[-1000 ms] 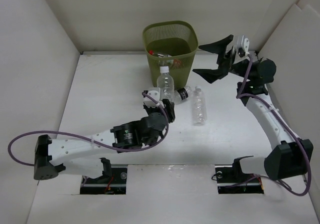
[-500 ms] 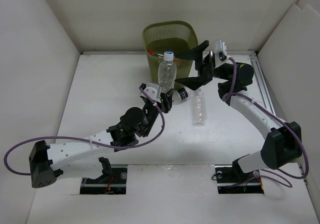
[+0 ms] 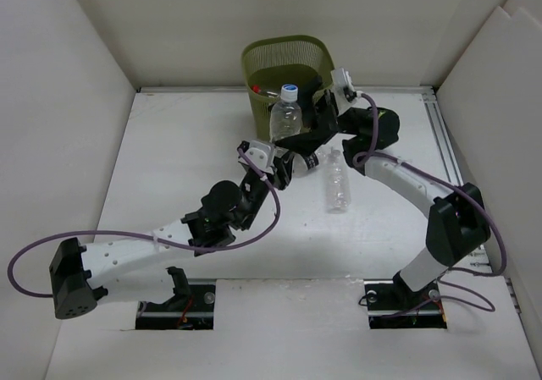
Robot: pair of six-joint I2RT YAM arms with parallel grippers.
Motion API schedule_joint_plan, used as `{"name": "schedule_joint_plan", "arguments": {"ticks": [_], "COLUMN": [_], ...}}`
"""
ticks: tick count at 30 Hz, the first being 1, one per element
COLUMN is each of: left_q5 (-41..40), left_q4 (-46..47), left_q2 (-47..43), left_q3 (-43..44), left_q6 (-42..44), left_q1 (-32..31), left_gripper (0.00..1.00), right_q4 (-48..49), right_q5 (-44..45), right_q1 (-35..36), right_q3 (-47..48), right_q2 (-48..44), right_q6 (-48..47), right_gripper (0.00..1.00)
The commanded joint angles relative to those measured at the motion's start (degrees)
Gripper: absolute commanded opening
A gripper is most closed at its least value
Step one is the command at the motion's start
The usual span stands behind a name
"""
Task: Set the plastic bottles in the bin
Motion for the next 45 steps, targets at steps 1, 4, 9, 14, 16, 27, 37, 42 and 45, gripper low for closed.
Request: {"name": "schedule_joint_plan", "arguments": {"ticks": [1, 4, 9, 14, 16, 27, 37, 42, 45], "left_q5": [2.92, -0.51, -7.54, -10.36, -9.84, -6.67, -3.0, 10.99, 12.31], "left_q4": [4.73, 3.95, -0.26, -10.54, -14.57, -21.8, -22.62, -20.4, -23.99], "left_q2": [0.46, 1.16, 2.22, 3.63, 4.16, 3.63, 9.77, 17.58, 25.49], "left_q3": [0.19, 1.33, 3.0, 4.32, 3.54, 0.02, 0.19, 4.48, 12.39], "left_q6": [1.3, 1.3, -2.91, -11.87, -15.12, -23.57, -23.76, -20.41, -20.93], "left_q1": [-0.8, -0.8, -0.8, -0.8, -0.8, -0.8, 3.23, 7.99, 8.6], "left_gripper": [0.0, 0.17, 1.0, 1.0, 1.0, 1.0, 1.0, 1.0, 1.0], "right_q4": [14.34, 13.13, 1.37, -18.86, -20.55, -18.95, -23.44, -34.06, -51.21], "right_q5": [2.64, 2.64, 1.24, 1.84, 3.95, 10.55, 7.22, 4.4, 6.05], "right_q1": [1.35, 1.36, -0.48, -7.94, -10.41, -16.92, -19.47, -26.48, -30.7], "right_q3": [3.02, 4.25, 10.22, 24.1, 29.2, 51.71, 50.24, 29.61, 18.26], "right_q2": [2.05, 2.58, 3.28, 9.95, 15.46, 36.06, 25.39, 6.48, -5.74], "right_q6": [6.72, 5.85, -2.82, -13.92, -13.77, -10.76, -16.3, -23.05, -38.32], "right_gripper": [0.82, 0.0, 0.0, 0.0, 0.0, 0.01, 1.0, 1.0, 1.0]}}
